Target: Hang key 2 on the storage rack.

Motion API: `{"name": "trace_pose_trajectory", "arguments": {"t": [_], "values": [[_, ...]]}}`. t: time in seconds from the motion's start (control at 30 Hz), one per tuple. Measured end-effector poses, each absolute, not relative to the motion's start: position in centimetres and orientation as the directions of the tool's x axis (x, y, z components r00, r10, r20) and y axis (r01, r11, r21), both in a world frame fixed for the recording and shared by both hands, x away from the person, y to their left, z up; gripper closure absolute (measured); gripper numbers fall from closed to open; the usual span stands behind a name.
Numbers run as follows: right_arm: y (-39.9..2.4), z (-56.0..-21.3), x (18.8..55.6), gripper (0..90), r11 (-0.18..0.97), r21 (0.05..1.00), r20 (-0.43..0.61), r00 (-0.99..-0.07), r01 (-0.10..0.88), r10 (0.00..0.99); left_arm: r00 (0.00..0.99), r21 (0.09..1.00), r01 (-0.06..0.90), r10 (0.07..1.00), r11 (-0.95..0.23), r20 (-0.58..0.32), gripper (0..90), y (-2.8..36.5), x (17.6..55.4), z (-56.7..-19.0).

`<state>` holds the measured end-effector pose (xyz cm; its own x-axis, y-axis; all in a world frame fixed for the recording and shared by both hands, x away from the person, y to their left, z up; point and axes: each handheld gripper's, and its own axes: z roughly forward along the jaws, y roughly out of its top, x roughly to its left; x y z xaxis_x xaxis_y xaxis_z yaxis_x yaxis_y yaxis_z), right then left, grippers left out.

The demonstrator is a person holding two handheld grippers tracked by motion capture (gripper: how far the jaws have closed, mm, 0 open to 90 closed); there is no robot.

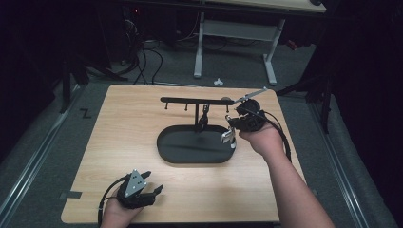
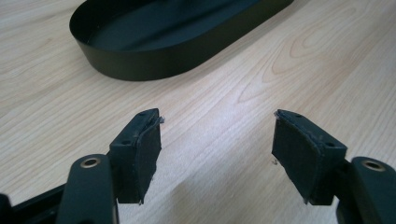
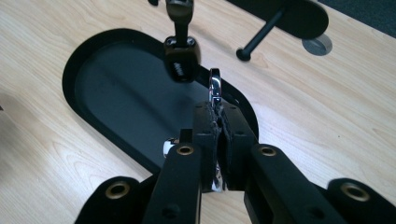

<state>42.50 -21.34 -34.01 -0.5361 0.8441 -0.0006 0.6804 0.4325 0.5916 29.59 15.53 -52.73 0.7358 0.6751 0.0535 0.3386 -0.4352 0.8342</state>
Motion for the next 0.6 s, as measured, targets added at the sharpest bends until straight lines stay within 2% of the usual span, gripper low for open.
{"name": "trace_pose_trajectory", "arguments": {"t": [0.13,0.6], "values": [[-21.1,-33.8,43.1,86.6,0.433,0.598,-0.003,-0.538,0.675,0.843,0.725,0.844,0.349,0.688,-0.407,0.032,33.1,15.9,29.7,-52.6],[-21.8,-34.2,44.6,86.5,0.405,0.607,0.01,-0.516,0.684,0.856,0.733,0.834,0.342,0.679,-0.434,0.053,33.1,15.5,29.5,-52.6]]}}
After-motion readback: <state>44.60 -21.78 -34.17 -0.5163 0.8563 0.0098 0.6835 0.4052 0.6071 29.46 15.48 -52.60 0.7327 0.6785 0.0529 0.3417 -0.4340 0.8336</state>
